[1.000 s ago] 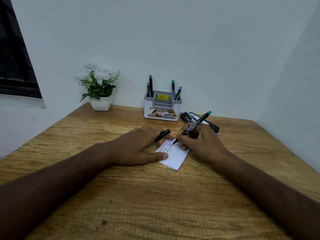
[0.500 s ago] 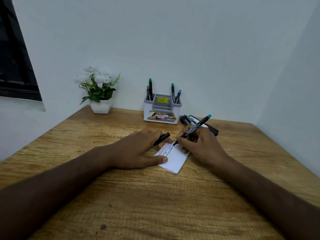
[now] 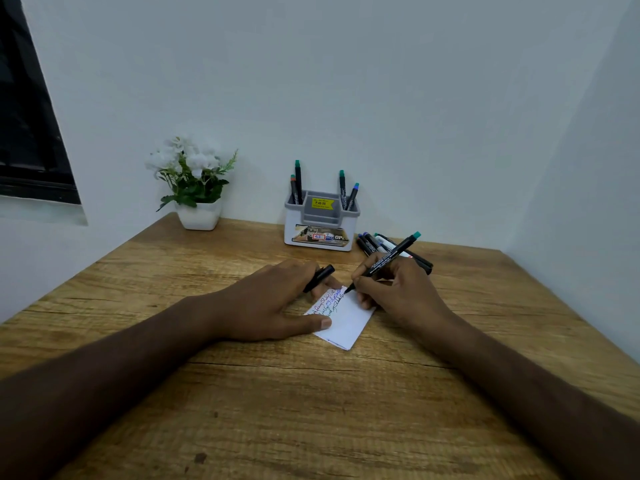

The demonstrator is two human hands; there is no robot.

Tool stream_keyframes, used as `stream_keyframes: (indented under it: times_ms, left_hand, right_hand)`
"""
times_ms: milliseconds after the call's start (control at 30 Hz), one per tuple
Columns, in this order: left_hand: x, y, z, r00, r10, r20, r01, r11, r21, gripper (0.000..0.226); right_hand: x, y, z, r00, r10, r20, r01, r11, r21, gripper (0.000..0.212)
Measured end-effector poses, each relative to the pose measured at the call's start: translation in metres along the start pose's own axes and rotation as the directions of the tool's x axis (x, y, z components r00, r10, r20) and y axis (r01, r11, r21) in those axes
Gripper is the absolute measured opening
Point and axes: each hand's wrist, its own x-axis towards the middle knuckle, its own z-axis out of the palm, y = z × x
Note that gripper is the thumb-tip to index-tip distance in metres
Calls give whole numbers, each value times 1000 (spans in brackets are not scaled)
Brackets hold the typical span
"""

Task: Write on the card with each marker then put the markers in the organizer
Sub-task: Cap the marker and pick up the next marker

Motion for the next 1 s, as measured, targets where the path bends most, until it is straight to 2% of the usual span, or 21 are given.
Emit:
stream_keyframes:
  times_ms: [367, 767, 833, 900, 933, 1000]
  left_hand:
    - [0, -1, 0, 1000, -4, 2, 4, 1000, 2, 65]
    - [0, 3, -3, 999, -23, 26, 23, 1000, 2, 75]
    - [-1, 2, -3, 999, -19, 28, 19, 1000, 1, 71]
    - [-1, 1, -2, 1000, -13, 26, 13, 1000, 4, 69]
    - [-1, 1, -2, 1000, -13, 28, 13, 1000, 8, 70]
    - [-1, 2, -2, 1000, -13, 27, 12, 1000, 16, 71]
  right_hand:
    - [-1, -2, 0, 1000, 12, 6, -12, 1000, 22, 7]
    - [0, -1, 1, 999, 36, -28, -34, 997, 75, 7]
    - [-1, -1, 2, 995, 2, -104, 4, 998, 60, 9]
    - [0, 0, -2, 959, -78, -274, 89, 996, 28, 12]
    - [1, 0, -5, 937, -102, -334, 125, 991, 49, 13]
    - [0, -3, -10, 932, -74, -354, 148, 971, 187, 12]
